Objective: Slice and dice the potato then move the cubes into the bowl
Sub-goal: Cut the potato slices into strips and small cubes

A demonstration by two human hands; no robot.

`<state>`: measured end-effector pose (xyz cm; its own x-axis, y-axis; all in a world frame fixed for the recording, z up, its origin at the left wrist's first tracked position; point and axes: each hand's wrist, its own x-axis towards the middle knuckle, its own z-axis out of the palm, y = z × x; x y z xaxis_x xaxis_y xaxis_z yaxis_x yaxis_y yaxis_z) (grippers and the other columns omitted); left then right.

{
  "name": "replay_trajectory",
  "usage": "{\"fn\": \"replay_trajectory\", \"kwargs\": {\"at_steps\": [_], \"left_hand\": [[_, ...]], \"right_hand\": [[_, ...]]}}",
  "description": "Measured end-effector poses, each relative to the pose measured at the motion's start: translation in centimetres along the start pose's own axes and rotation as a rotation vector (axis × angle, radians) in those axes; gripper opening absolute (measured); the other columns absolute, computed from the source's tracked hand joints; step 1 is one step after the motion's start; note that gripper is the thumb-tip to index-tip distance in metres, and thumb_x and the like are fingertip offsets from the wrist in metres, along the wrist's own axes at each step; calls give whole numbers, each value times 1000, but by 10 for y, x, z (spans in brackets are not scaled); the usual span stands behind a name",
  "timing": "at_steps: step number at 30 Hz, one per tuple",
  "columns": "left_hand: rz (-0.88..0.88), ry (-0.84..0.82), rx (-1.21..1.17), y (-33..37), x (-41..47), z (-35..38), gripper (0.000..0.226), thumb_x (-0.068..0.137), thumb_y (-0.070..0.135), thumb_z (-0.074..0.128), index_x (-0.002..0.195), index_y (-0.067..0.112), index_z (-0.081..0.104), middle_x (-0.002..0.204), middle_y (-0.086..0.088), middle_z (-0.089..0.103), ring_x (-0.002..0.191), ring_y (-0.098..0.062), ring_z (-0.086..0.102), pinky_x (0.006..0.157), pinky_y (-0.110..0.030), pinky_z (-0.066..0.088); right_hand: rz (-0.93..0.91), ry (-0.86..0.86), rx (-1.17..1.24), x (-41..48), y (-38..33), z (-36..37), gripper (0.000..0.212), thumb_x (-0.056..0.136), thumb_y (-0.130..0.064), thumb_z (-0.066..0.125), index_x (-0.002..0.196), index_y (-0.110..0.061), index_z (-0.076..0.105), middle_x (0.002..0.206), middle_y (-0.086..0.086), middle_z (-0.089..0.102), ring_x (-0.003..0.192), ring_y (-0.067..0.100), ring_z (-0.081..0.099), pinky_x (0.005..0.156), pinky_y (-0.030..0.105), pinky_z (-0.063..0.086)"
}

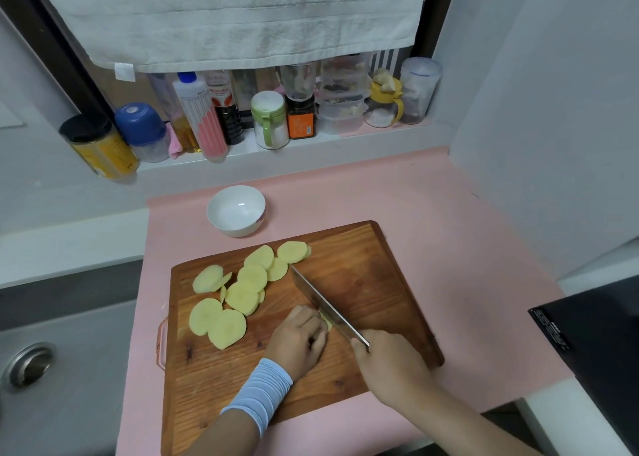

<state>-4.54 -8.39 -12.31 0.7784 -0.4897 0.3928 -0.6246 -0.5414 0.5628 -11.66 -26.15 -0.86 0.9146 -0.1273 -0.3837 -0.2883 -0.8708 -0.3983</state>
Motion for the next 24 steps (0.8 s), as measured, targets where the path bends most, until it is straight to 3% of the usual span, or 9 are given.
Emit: {"fn": "replay_trajectory", "kwargs": {"at_steps": [2,7,11,18,24], "left_hand": [[4,6,-13,-1,0,0,9,89,10,66,81,13,65,90,4,60,88,-15,56,79,-22,49],[4,11,-18,-2,0,0,7,88,9,68,82,13,67,90,3,62,89,-14,57,83,-18,47],[0,15,-33,-3,-2,2,6,88,10,69,83,13,68,92,3,63,91,-14,58,86,-19,47],[29,11,7,-5,-14,-3,1,89,9,68,88,10,68,94,-1,61,95,-15,56,90,-17,43],[8,-13,6,-5,-10,-6,3,89,10,68,85,11,68,93,1,61,90,-16,58,86,-20,47]], "right_hand": [[11,-17,2,-1,1,1,36,105,-44,39,107,-25,69,98,-3,74,90,19,67,66,29,41],[74,-72,79,6,0,9,35,104,-42,42,102,-22,71,95,-3,74,87,20,69,77,33,56],[91,-89,120,24,-9,13,32,102,-40,47,87,-20,68,94,2,74,92,27,69,74,31,50],[87,-86,120,29,-13,9,33,102,-43,46,100,-21,71,99,1,73,96,27,68,79,34,53],[30,3,39,11,-17,6,34,105,-40,40,108,-25,69,100,-3,73,93,22,67,68,29,41]]}}
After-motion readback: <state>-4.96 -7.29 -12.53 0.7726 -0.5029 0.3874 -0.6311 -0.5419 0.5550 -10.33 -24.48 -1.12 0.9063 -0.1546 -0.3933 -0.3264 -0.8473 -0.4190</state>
